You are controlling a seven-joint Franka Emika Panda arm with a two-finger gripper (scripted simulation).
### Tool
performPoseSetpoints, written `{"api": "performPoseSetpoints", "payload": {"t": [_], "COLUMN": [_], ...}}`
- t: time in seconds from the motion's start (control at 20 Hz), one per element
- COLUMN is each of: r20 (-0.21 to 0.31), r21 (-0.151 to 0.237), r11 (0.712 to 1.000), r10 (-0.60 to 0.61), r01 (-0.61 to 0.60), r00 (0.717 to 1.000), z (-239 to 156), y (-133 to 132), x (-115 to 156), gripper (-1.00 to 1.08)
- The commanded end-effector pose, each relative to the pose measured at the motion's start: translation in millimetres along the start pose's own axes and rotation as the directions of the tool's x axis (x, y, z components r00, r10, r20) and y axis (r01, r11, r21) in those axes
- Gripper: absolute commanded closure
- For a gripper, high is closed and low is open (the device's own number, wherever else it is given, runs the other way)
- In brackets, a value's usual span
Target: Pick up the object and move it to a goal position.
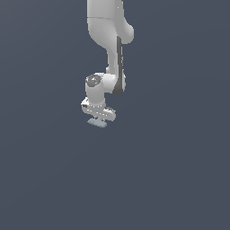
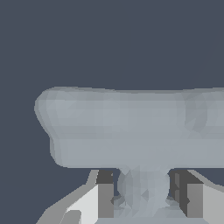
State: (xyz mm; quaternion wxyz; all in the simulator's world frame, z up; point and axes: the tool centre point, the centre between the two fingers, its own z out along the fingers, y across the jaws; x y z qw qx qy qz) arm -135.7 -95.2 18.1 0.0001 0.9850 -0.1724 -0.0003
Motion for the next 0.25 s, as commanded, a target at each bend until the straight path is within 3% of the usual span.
{"api": "performPoseSetpoints", "payload": {"t": [0.0,0.2], "r20": [-0.001,-0.001], "r21": [0.000,0.000], "r11": [1.000,1.000], "r10": [0.000,0.000], "r01": [0.000,0.000], "r00": [1.000,1.000], "z": [-0.1,0.0], "y": [1.8,2.8], "x": [-5.4,-8.2], "gripper": [1.08,1.08]}}
